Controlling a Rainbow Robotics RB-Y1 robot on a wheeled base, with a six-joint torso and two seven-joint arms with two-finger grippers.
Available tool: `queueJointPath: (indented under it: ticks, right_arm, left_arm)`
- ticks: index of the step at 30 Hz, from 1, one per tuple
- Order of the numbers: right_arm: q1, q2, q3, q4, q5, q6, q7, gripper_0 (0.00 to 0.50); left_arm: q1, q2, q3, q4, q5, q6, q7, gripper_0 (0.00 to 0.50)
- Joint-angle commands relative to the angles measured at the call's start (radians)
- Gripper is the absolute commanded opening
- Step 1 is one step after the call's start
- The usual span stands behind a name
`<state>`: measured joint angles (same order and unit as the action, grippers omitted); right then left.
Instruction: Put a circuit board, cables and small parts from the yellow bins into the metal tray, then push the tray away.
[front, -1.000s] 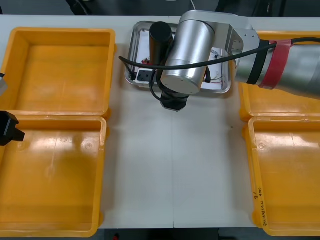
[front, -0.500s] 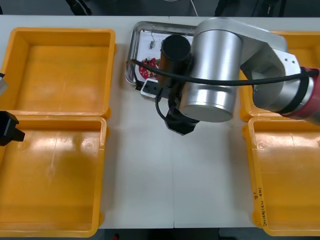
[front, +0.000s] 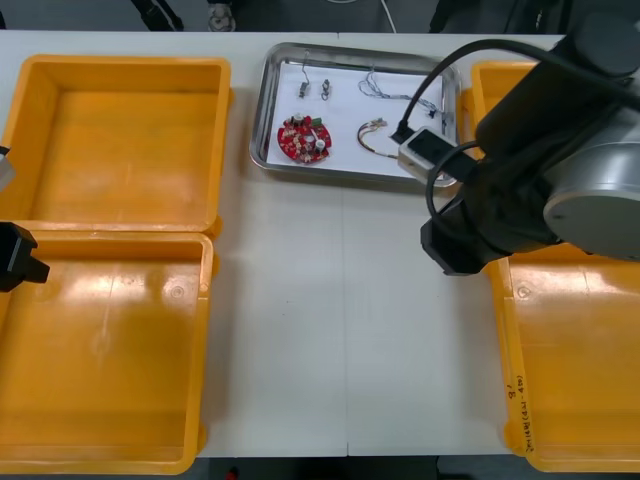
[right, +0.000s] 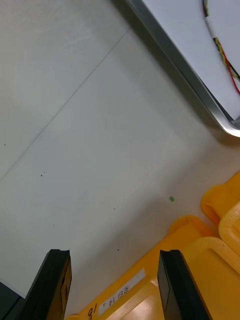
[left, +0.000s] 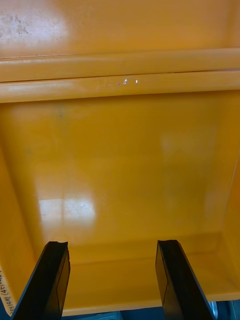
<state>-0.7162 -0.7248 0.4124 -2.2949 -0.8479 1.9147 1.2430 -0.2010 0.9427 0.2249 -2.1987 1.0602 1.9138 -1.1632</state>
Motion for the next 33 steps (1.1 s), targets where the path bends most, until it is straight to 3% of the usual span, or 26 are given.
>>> queueJointPath:
  ticks: [1,5,12,33]
  right_arm:
    - [0.109,-0.034,-0.181,-0.055,-0.022,0.005,-0.048,0.5]
    - [0.199,-0.038,-0.339,-0.058,-0.06,0.005,-0.043,0.5]
    - [0.322,-0.05,-0.529,-0.057,-0.057,0.005,-0.036,0.5]
    - [0.537,-0.051,-0.825,0.012,-0.042,0.005,-0.01,0.5]
  left_arm:
    - [0.015,0.041,0.033,-0.027,0.007,0.006,0.019,0.5]
    - [0.015,0.041,0.033,-0.027,0.007,0.006,0.019,0.5]
    - [0.015,0.041,0.033,-0.027,0.007,0.006,0.019,0.5]
    - [0.015,0.041,0.033,-0.027,0.007,0.006,0.019,0.5]
